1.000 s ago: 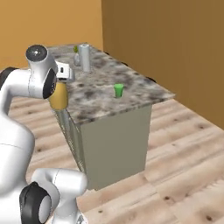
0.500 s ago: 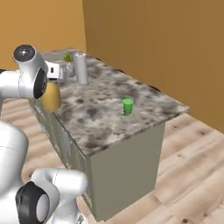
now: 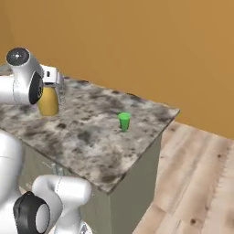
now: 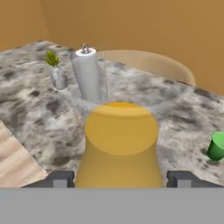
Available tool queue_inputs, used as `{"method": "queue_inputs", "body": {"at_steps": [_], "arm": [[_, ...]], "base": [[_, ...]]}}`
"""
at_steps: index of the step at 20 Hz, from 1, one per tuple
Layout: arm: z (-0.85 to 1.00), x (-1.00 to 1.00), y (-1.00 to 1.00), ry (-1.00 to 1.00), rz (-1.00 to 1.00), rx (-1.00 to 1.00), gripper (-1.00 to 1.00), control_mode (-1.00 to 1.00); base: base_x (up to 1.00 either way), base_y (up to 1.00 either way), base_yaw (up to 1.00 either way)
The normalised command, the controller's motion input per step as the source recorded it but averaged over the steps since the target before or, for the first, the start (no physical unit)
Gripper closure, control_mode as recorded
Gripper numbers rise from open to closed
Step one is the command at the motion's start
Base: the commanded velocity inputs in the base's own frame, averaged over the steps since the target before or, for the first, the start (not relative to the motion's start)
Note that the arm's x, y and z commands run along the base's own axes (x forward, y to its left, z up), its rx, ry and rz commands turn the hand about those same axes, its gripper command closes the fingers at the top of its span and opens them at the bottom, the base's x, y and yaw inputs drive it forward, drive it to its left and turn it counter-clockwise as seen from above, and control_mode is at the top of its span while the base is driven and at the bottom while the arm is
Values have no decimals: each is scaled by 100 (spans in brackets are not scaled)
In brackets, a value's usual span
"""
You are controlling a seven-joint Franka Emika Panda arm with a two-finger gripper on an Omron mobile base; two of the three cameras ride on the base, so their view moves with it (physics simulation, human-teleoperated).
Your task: Place the pitcher and cup on the dining counter for serving.
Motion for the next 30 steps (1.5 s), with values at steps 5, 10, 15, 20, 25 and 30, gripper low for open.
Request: {"method": "queue_inputs", "body": {"at_steps": [5, 10, 15, 20, 25, 30], "arm": [[0, 0, 0, 0, 0, 0, 100, 100], [0, 0, 0, 0, 0, 0, 100, 100], [0, 0, 0, 0, 0, 0, 100, 100], [0, 0, 0, 0, 0, 0, 100, 100], [0, 0, 0, 0, 0, 0, 100, 100], [-11, 13, -27, 0, 0, 0, 100, -100]], "base": [[3, 81, -74], [1, 95, -54], [-69, 81, -35], [-12, 17, -3], [0, 0, 0], [3, -7, 0]]}}
